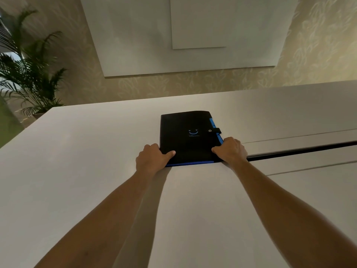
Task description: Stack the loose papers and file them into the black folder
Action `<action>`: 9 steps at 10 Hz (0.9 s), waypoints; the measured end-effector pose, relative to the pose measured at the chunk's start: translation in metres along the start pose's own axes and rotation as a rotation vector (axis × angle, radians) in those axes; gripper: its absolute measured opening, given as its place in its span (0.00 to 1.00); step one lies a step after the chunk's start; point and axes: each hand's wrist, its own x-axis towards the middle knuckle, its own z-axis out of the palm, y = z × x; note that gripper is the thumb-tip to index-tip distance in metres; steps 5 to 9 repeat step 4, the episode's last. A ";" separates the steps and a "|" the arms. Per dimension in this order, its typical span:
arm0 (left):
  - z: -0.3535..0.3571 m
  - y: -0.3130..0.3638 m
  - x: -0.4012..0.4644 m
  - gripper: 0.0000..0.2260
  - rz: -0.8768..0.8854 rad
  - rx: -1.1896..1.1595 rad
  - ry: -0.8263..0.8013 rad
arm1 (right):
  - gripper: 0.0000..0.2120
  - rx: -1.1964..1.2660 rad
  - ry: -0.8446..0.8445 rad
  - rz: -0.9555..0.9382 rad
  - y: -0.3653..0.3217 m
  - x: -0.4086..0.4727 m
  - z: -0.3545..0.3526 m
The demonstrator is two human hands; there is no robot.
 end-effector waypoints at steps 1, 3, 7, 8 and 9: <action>0.001 0.001 -0.010 0.30 0.004 0.063 0.046 | 0.20 -0.120 0.066 -0.055 0.001 -0.010 0.000; -0.008 0.000 -0.032 0.28 0.010 -0.108 0.018 | 0.22 -0.054 0.326 -0.161 -0.001 -0.056 -0.003; -0.017 -0.001 -0.048 0.27 -0.043 -0.284 0.010 | 0.21 -0.081 0.337 -0.312 -0.018 -0.083 -0.002; -0.017 -0.001 -0.048 0.27 -0.043 -0.284 0.010 | 0.21 -0.081 0.337 -0.312 -0.018 -0.083 -0.002; -0.017 -0.001 -0.048 0.27 -0.043 -0.284 0.010 | 0.21 -0.081 0.337 -0.312 -0.018 -0.083 -0.002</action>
